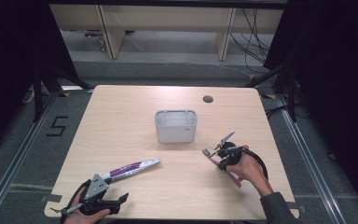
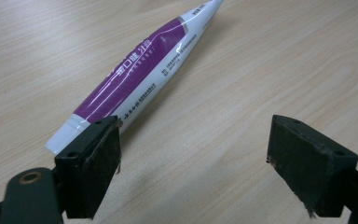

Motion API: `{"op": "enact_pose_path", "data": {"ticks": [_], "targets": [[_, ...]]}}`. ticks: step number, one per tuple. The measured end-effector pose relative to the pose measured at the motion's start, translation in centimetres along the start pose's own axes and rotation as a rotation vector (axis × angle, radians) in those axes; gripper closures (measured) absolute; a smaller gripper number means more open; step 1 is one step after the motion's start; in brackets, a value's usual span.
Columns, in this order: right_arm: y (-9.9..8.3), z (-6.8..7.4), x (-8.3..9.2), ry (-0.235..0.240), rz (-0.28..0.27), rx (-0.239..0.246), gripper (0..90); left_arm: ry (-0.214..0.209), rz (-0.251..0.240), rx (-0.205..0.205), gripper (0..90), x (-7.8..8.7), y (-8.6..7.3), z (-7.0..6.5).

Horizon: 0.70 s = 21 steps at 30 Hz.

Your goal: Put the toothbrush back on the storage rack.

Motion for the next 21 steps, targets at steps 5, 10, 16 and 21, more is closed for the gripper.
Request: {"op": "enact_pose_path", "data": {"ticks": [5, 10, 16, 21], "targets": [[-0.03, -0.01, 0.06, -0.013, 0.035, 0.028, 81.8, -0.005, -0.009, 0.005, 17.2, -0.06, 0.02, -0.01], [0.06, 0.02, -0.05, -0.01, 0.057, 0.056, 81.8, -0.002, -0.001, 0.005, 17.2, -0.02, -0.02, -0.04], [0.35, -0.37, -0.34, -0.014, 0.109, 0.122, 81.9, -0.001, 0.0, 0.004, 17.2, 0.0, -0.02, -0.03], [0.51, -0.16, -0.19, -0.017, 0.137, 0.123, 82.7, -0.006, 0.003, -0.004, 17.3, 0.02, -0.04, -0.04]]}}
Point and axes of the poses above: each handheld gripper's, and its own axes: x roughly backward along the jaws, y roughly out of its top, z roughly to its left, the point moved 7 cm from there along -x, roughly forward along the jaws, and after that the axes turned 9 degrees about -y, right-handed, at the moved point
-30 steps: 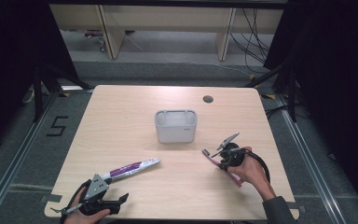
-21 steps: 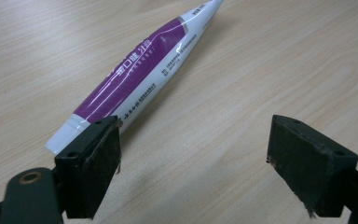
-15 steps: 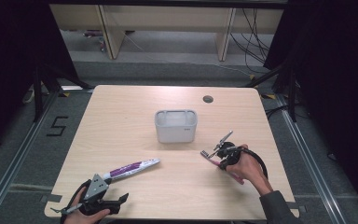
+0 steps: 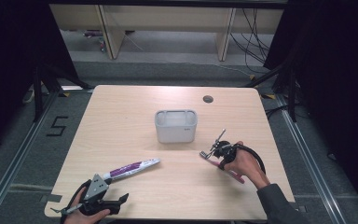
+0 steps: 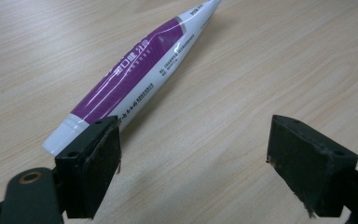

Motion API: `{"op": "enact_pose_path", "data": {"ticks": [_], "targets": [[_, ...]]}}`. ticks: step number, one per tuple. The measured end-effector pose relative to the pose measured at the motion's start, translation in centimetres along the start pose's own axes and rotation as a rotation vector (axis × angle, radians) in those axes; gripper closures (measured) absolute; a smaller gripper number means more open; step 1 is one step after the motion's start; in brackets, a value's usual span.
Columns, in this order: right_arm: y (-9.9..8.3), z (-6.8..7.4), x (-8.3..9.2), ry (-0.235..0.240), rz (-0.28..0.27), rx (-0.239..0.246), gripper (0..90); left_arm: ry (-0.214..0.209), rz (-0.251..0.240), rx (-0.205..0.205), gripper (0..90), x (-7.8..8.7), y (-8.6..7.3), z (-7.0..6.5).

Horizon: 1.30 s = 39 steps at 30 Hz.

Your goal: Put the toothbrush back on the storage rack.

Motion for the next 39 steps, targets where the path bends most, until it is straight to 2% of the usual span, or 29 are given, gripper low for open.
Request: {"op": "enact_pose_path", "data": {"ticks": [1, 2, 3, 4, 5, 6, 8, 9, 11, 17, 18, 20, 21, 22, 23, 25, 27, 28, 29, 30, 31, 32, 33, 35, 37, 38, 39], "targets": [[-0.1, 0.1, -0.1, 0.005, -0.005, -0.009, 82.7, 0.002, -0.002, 0.005, 17.3, 0.0, 0.0, 0.0], [-0.1, -0.1, -0.1, 0.01, -0.01, 0.026, 82.7, 0.001, -0.003, 0.006, 17.3, -0.1, 0.0, 0.0], [-0.1, -0.1, -0.1, 0.01, -0.01, 0.026, 82.7, 0.001, -0.003, 0.006, 17.3, -0.1, 0.0, 0.0], [-0.1, -0.1, 0.0, 0.002, -0.025, 0.017, 82.8, 0.001, -0.003, 0.008, 17.3, -0.1, 0.0, 0.0], [-0.3, -0.3, 0.6, 0.014, -0.058, 0.01, 82.9, 0.001, -0.004, 0.007, 17.3, -0.1, 0.0, 0.0], [-0.4, -0.5, 0.7, 0.026, -0.072, 0.021, 83.0, 0.002, -0.004, 0.008, 17.3, -0.1, 0.0, 0.0], [-0.5, -0.5, 1.7, 0.024, -0.089, -0.029, 83.0, 0.004, -0.005, 0.01, 17.3, -0.1, 0.0, 0.0], [-0.5, -0.8, 2.1, 0.024, -0.113, -0.021, 83.0, 0.004, -0.005, 0.01, 17.3, -0.1, 0.0, 0.0], [-0.5, -1.1, 3.2, 0.029, -0.159, -0.063, 83.1, 0.004, -0.005, 0.011, 17.3, -0.1, 0.0, 0.0], [-0.3, -2.4, 5.1, 0.025, -0.294, -0.118, 83.1, 0.005, -0.006, 0.011, 17.3, -0.1, 0.0, 0.0], [-0.1, -2.7, 5.4, 0.013, -0.33, -0.138, 83.0, 0.005, -0.006, 0.012, 17.3, -0.1, 0.0, 0.0], [0.0, -3.2, 5.8, -0.005, -0.355, -0.172, 83.1, 0.001, -0.003, 0.009, 17.3, -0.1, 0.0, 0.0], [0.2, -3.4, 6.2, -0.013, -0.382, -0.21, 83.1, 0.001, -0.001, 0.007, 17.3, -0.1, 0.0, 0.0], [0.2, -3.6, 6.3, -0.02, -0.392, -0.215, 83.1, 0.0, -0.001, 0.007, 17.3, -0.1, 0.0, -0.1], [0.4, -4.0, 6.4, -0.028, -0.434, -0.195, 83.1, 0.0, -0.001, 0.007, 17.3, -0.1, 0.0, -0.1], [0.7, -4.1, 6.8, -0.04, -0.458, -0.245, 83.0, 0.001, -0.002, 0.006, 17.3, -0.1, 0.0, 0.0], [0.9, -4.3, 7.1, -0.044, -0.486, -0.267, 83.1, 0.003, -0.004, 0.011, 17.3, 0.0, 0.0, 0.0], [1.0, -4.3, 7.3, -0.037, -0.48, -0.275, 83.1, 0.003, -0.004, 0.01, 17.3, 0.0, 0.0, 0.0], [1.3, -4.4, 7.3, -0.044, -0.504, -0.286, 83.1, 0.004, -0.003, 0.009, 17.3, 0.0, 0.0, 0.0], [1.3, -4.4, 7.6, -0.037, -0.497, -0.28, 83.1, 0.003, -0.002, 0.006, 17.3, 0.0, 0.0, 0.0], [1.8, -4.8, 7.6, -0.046, -0.542, -0.226, 83.1, 0.002, -0.003, 0.006, 17.3, 0.0, 0.0, 0.0], [1.8, -4.6, 7.8, -0.032, -0.533, -0.236, 83.1, 0.001, -0.002, 0.006, 17.3, -0.1, 0.0, 0.0], [2.1, -4.7, 7.9, -0.045, -0.549, -0.232, 83.1, -0.002, 0.001, 0.006, 17.3, -0.1, 0.0, 0.0], [2.5, -4.6, 8.1, -0.041, -0.555, -0.242, 83.1, -0.001, 0.003, 0.003, 17.3, -0.1, -0.1, -0.1], [3.0, -4.8, 8.3, -0.05, -0.578, -0.222, 83.1, -0.002, 0.003, 0.002, 17.3, -0.1, 0.0, -0.1], [3.2, -4.7, 8.5, -0.038, -0.571, -0.224, 83.1, 0.0, 0.002, 0.004, 17.3, -0.1, 0.0, -0.1], [3.6, -4.7, 8.6, -0.043, -0.592, -0.218, 83.1, 0.0, 0.001, 0.006, 17.3, 0.0, 0.0, -0.1]]}}
Point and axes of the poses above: each handheld gripper's, and its own axes: x roughly backward along the jaws, y roughly out of its top, z roughly to its left, the point moved 7 cm from there along -x, roughly forward along the jaws, and after that the axes turned 9 degrees about -y, right-handed, at the moved point
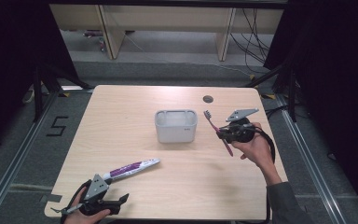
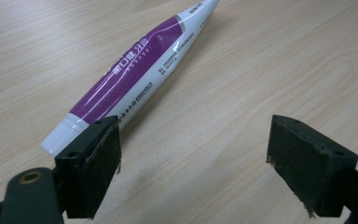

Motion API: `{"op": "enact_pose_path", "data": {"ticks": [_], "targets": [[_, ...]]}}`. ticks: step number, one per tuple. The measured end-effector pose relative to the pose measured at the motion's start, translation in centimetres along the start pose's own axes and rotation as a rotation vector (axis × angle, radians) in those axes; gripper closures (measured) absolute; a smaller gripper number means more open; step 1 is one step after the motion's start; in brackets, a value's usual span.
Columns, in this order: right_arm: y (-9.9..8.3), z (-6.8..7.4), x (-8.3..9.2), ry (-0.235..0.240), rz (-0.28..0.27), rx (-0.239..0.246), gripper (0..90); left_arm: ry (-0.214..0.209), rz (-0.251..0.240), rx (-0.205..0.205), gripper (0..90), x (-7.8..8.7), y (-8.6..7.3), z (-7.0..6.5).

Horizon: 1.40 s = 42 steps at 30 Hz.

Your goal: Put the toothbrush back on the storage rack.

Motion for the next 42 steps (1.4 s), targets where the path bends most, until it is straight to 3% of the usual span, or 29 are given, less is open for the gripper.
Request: {"op": "enact_pose_path", "data": {"ticks": [5, 6, 7, 8, 13, 15, 18, 20, 22, 23, 28, 29, 31, 32, 35, 36, 38, 39, 42], "targets": [[1.3, 0.1, -0.3, 0.001, -0.027, -0.005, 83.1, -0.003, 0.007, -0.008, 17.3, 0.0, 0.0, 0.0], [1.5, 0.5, -0.3, 0.014, -0.023, -0.046, 83.1, -0.003, 0.002, -0.004, 17.3, 0.0, 0.0, 0.0], [1.8, 0.3, -0.3, 0.02, -0.03, -0.02, 83.1, -0.003, 0.002, -0.004, 17.3, 0.0, 0.0, 0.0], [2.1, 0.5, -0.5, 0.019, -0.047, -0.039, 83.1, -0.003, 0.002, -0.004, 17.3, 0.0, 0.0, 0.0], [3.5, 0.7, -0.6, 0.037, -0.073, -0.022, 83.1, -0.006, 0.002, -0.003, 17.3, -0.1, 0.0, -0.1], [3.9, 1.0, -0.6, 0.05, -0.07, -0.044, 83.1, -0.005, -0.009, -0.003, 17.3, -0.1, 0.0, -0.1], [4.5, 1.0, -0.8, 0.051, -0.085, -0.026, 83.1, -0.005, 0.008, -0.009, 17.3, 0.0, 0.0, 0.0], [4.9, 1.2, -0.9, 0.055, -0.1, -0.051, 83.1, -0.005, 0.007, -0.007, 17.3, 0.0, 0.0, 0.0], [5.3, 1.0, -0.9, 0.054, -0.114, -0.034, 83.1, -0.005, 0.006, -0.006, 17.3, 0.0, 0.0, 0.0], [5.4, 1.3, -0.7, 0.063, -0.1, -0.059, 83.1, -0.004, 0.006, -0.006, 17.3, 0.0, 0.0, 0.0], [6.4, 1.2, -0.9, 0.063, -0.137, -0.061, 83.1, -0.004, 0.005, -0.006, 17.3, 0.0, 0.0, 0.0], [6.6, 1.0, -0.9, 0.066, -0.145, -0.041, 83.1, -0.004, 0.005, -0.008, 17.3, 0.1, 0.0, 0.0], [7.0, 1.1, -0.9, 0.076, -0.154, -0.075, 83.1, -0.004, 0.005, -0.006, 17.3, 0.1, 0.0, 0.0], [7.2, 0.9, -1.0, 0.068, -0.166, -0.062, 83.1, -0.003, 0.004, -0.006, 17.3, 0.1, 0.0, 0.0], [7.7, 0.9, -1.1, 0.068, -0.178, -0.088, 83.1, -0.005, 0.0, -0.006, 17.3, 0.1, 0.0, 0.0], [7.9, 0.8, -1.2, 0.076, -0.182, -0.075, 83.1, -0.004, 0.0, -0.008, 17.3, 0.1, 0.0, 0.0], [8.3, 0.9, -1.4, 0.076, -0.196, -0.095, 83.1, -0.003, 0.002, -0.009, 17.3, 0.1, 0.0, 0.1], [8.4, 0.7, -1.3, 0.075, -0.198, -0.075, 83.1, -0.004, 0.001, -0.008, 17.3, 0.1, 0.0, 0.1], [9.0, 0.7, -1.3, 0.08, -0.215, -0.095, 83.1, -0.005, 0.0, -0.006, 17.3, 0.1, 0.0, 0.0]]}}
Point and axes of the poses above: each handheld gripper's, and its own axes: x roughly backward along the jaws, y roughly out of its top, z roughly to its left, the point moved 7 cm from there along -x, roughly forward along the jaws, and after that the axes turned 9 degrees about -y, right-handed, at the moved point
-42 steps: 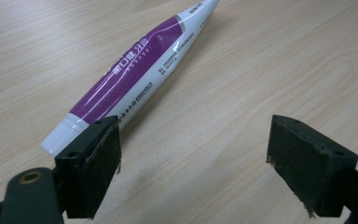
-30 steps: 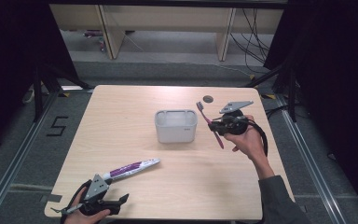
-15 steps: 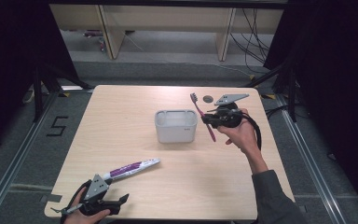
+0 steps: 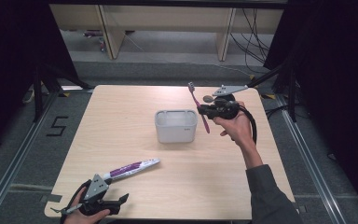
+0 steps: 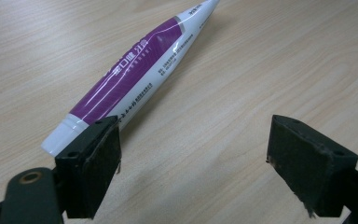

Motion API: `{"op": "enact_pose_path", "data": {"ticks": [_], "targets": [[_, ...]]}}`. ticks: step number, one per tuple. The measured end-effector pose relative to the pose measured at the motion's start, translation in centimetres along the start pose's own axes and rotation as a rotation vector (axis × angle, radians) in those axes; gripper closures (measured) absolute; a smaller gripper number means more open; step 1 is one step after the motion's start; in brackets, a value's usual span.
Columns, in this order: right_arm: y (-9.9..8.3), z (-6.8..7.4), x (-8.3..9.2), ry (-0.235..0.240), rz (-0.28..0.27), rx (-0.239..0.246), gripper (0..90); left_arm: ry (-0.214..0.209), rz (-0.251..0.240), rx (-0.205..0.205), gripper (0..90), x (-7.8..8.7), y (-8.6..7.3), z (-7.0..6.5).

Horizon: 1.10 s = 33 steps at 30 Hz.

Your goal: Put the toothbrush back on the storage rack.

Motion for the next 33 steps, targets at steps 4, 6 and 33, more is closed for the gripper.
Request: {"op": "enact_pose_path", "data": {"ticks": [4, 6, 33], "targets": [[0.8, -0.3, 0.0, -0.008, -0.018, -0.001, 83.1, -0.001, 0.0, -0.002, 17.3, 0.0, 0.0, 0.0], [1.1, -0.4, -0.1, -0.016, -0.023, -0.001, 83.2, -0.001, 0.0, 0.0, 17.3, 0.0, 0.0, 0.0], [3.6, -0.9, -3.8, -0.036, -0.087, -0.072, 83.1, -0.003, 0.001, -0.003, 17.3, -0.1, 0.0, -0.1]]}}
Point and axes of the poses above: each handheld gripper's, and its own axes: x roughly backward along the jaws, y roughly out of its top, z roughly to its left, the point moved 7 cm from there along -x, roughly forward along the jaws, and after that the axes turned 9 degrees about -y, right-handed, at the moved point
